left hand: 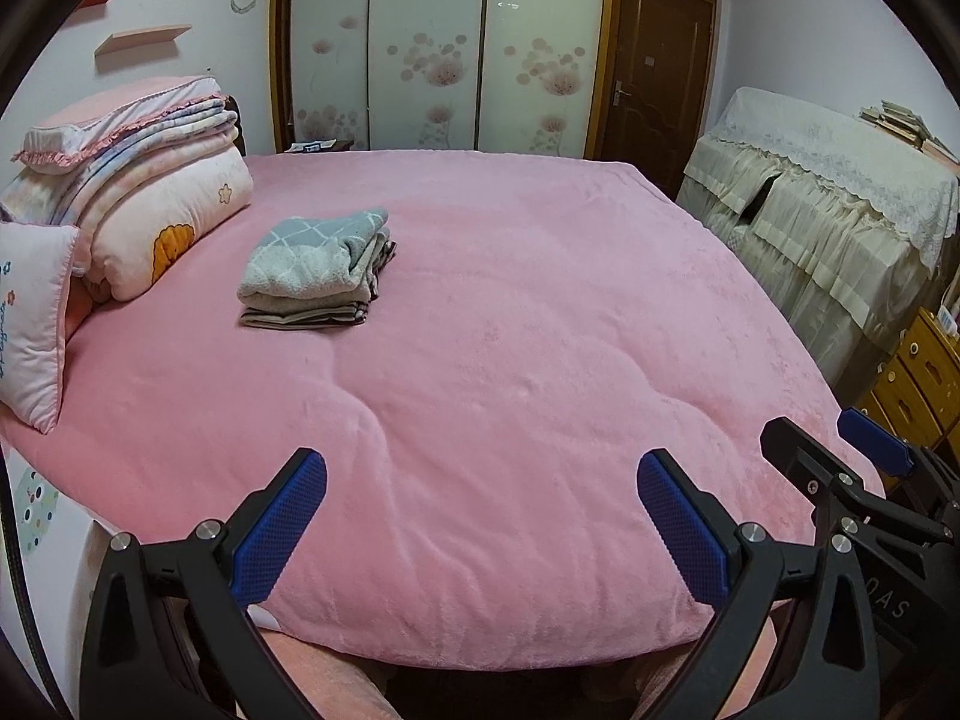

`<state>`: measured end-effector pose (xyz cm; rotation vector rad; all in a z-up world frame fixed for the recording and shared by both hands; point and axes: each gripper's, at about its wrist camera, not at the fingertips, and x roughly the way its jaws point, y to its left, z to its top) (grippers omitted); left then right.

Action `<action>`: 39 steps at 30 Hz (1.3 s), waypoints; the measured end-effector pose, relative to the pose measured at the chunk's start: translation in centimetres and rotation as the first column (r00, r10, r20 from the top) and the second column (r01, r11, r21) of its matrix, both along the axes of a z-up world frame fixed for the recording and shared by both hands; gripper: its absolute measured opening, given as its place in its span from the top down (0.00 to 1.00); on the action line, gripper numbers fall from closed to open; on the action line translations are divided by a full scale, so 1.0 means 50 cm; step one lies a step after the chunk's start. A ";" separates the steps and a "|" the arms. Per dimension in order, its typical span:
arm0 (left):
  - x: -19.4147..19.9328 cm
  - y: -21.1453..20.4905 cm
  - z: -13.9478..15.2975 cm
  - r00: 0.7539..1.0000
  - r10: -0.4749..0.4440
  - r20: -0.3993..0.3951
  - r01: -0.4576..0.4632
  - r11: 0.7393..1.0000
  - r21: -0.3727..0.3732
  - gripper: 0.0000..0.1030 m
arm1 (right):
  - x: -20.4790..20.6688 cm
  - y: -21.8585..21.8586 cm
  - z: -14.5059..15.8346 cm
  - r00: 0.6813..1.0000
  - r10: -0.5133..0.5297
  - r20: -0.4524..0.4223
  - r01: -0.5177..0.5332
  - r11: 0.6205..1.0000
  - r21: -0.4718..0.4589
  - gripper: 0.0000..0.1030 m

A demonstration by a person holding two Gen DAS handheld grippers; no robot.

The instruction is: Fold small clothes

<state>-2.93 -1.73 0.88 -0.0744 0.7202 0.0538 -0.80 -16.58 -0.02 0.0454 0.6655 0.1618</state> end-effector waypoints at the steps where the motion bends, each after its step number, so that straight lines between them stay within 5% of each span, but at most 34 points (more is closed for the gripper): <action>1: 0.000 -0.001 -0.001 1.000 0.001 0.000 -0.001 1.000 -0.001 0.00 | 0.001 -0.001 0.000 1.000 0.000 0.000 0.000 1.000 -0.001 0.19; 39: -0.007 0.019 -0.016 0.999 0.040 -0.020 -0.041 0.998 -0.056 0.00 | -0.001 0.004 -0.009 1.000 -0.021 0.005 0.021 0.999 -0.026 0.19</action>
